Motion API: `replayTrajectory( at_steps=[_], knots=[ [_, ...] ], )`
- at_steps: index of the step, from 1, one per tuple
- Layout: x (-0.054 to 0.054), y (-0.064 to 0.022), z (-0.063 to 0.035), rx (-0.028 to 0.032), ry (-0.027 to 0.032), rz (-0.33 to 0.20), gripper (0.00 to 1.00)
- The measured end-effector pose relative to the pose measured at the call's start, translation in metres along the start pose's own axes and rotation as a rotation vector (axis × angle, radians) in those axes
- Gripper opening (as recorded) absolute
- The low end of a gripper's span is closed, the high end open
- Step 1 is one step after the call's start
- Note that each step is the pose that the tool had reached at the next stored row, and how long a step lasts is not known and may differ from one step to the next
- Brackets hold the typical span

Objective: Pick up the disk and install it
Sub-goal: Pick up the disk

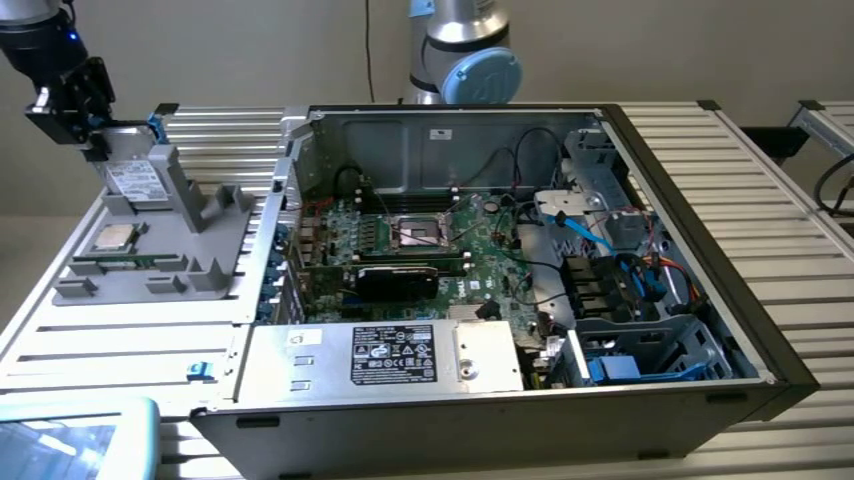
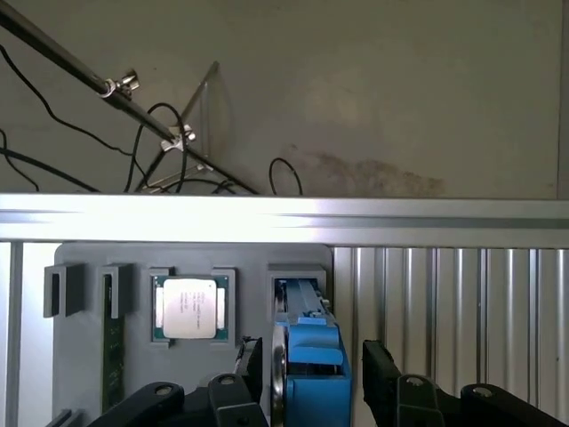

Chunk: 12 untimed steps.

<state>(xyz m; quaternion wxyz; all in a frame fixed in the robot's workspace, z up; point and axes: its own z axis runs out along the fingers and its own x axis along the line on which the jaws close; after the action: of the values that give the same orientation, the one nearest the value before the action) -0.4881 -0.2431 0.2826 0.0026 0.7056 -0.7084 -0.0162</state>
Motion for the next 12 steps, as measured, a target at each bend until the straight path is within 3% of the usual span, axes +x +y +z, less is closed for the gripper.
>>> replayTrajectory(
  at_steps=[2, 5, 12],
  knots=[
    [0.0000, 0.0000, 0.0000, -0.0001, 0.0001, 0.000, 0.55],
    [0.0000, 0.0000, 0.0001, -0.0001, 0.0000, 0.000, 0.38],
    [0.0000, 0.0000, 0.0001, -0.0005, 0.0011, 0.000, 0.38]
  ],
)
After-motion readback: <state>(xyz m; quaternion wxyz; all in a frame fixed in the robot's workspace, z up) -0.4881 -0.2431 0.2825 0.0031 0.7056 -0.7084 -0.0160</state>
